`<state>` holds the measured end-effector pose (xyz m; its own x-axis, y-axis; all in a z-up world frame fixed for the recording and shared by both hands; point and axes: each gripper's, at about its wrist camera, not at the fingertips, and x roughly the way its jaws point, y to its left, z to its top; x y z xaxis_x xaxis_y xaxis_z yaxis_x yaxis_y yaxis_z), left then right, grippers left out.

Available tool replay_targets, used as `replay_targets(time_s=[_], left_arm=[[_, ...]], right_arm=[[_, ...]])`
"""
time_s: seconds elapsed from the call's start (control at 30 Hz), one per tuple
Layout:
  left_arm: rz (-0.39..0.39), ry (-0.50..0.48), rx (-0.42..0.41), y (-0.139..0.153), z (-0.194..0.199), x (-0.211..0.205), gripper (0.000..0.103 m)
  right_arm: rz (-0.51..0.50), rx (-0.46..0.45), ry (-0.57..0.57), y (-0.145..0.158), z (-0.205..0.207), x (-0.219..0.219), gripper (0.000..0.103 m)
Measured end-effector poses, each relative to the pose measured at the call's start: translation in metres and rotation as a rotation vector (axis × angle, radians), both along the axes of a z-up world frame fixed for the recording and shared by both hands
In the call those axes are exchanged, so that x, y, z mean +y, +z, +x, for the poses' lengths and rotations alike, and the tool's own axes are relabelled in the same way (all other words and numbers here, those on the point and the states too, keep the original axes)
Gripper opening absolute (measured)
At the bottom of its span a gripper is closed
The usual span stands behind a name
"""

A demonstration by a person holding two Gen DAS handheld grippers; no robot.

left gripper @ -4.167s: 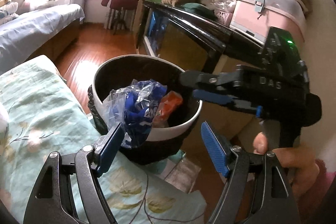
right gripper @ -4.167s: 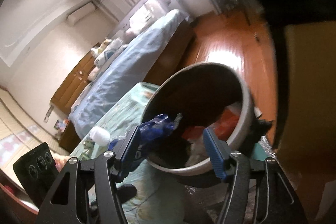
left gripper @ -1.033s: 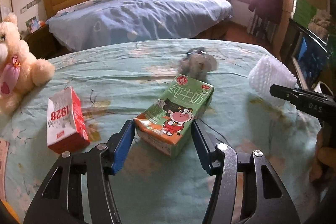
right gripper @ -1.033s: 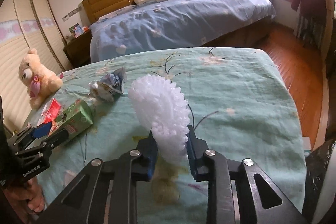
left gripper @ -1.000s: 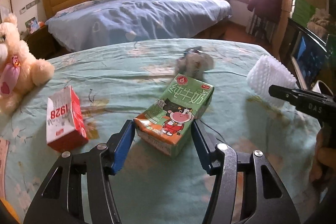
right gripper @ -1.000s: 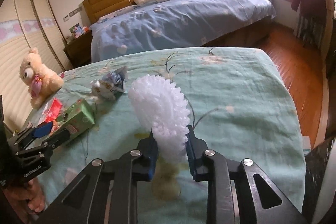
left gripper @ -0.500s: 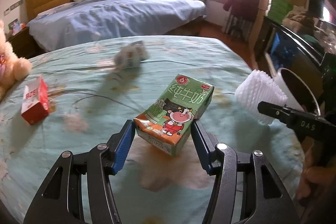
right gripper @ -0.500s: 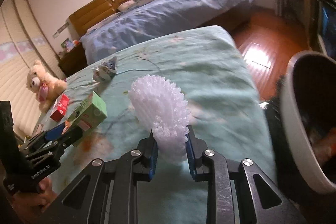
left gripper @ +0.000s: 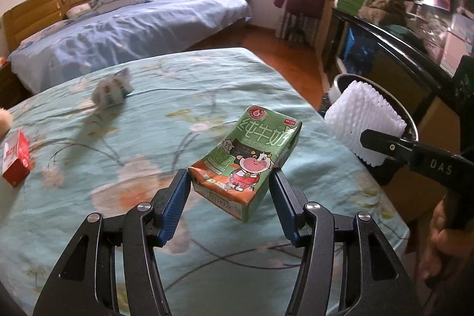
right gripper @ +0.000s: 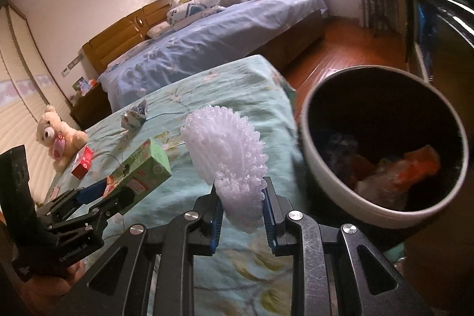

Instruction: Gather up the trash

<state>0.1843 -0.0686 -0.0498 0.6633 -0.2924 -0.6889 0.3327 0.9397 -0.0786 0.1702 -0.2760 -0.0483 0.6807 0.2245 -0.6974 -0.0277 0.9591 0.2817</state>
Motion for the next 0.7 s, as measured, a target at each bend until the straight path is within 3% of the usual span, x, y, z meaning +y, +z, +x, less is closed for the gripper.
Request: replay_targets(time_s=[0.7], left_arm=[[0.038, -0.128, -0.029, 0.016, -0.007, -0.068, 0.055]], right_arm=[[0.005, -0.040, -0.121, 0.017, -0.030, -0.060, 0.024]])
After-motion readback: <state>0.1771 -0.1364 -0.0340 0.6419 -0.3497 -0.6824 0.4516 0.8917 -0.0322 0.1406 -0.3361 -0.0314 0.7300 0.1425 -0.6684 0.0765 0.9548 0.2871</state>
